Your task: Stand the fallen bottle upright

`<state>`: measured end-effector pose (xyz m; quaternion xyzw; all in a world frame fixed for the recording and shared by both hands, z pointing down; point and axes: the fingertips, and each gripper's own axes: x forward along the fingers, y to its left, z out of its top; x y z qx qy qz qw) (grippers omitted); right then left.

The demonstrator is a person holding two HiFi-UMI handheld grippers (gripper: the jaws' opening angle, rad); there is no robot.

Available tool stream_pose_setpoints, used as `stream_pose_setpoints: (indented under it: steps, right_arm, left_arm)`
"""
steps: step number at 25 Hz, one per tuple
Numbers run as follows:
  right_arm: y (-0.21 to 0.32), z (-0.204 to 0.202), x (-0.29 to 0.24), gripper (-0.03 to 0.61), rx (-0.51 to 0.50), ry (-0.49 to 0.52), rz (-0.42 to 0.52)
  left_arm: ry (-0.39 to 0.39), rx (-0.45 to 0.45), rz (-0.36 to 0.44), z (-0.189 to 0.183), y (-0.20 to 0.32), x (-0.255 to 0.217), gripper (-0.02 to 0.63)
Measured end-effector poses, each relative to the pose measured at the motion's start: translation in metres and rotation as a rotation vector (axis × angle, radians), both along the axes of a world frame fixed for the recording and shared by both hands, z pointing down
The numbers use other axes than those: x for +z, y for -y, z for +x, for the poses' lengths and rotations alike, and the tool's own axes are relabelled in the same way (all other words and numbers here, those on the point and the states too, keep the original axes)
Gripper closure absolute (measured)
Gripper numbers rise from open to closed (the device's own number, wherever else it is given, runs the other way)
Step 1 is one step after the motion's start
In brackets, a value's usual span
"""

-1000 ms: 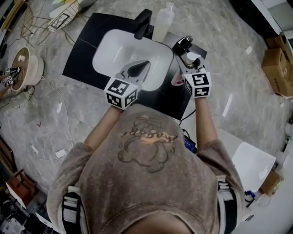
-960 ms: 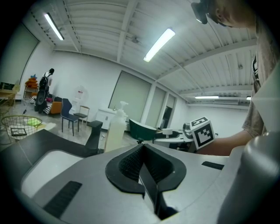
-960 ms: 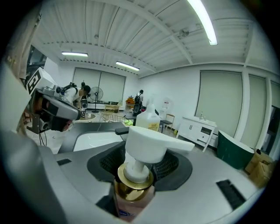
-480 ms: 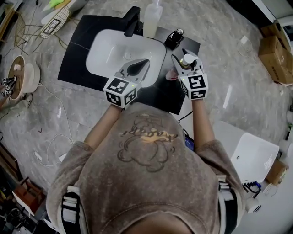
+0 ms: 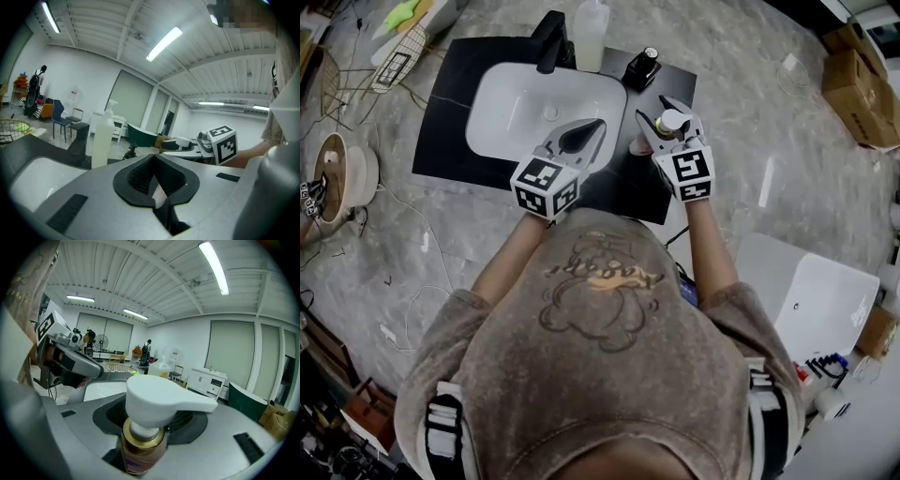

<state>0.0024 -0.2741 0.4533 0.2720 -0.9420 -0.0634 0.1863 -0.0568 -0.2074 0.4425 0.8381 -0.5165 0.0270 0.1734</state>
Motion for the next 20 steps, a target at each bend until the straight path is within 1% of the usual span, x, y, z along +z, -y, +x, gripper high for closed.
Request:
stream_pose_setpoints:
  steps: [10,17,20]
  right_arm:
    - [-0.008,0.006,0.002,0.358,0.000,0.002,-0.011]
    - [-0.009,0.016,-0.003,0.348,0.023,0.023,-0.014]
    - [-0.013,0.020,-0.006,0.344,0.024,0.048,-0.029]
  left_arm:
    - [-0.001,0.024,-0.002,0.015,-0.006,0.000,0.595]
    - [-0.005,0.022,-0.003,0.018,-0.014,0.000,0.595]
    - [-0.005,0.026,-0.004,0.022,-0.017,0.000,0.595]
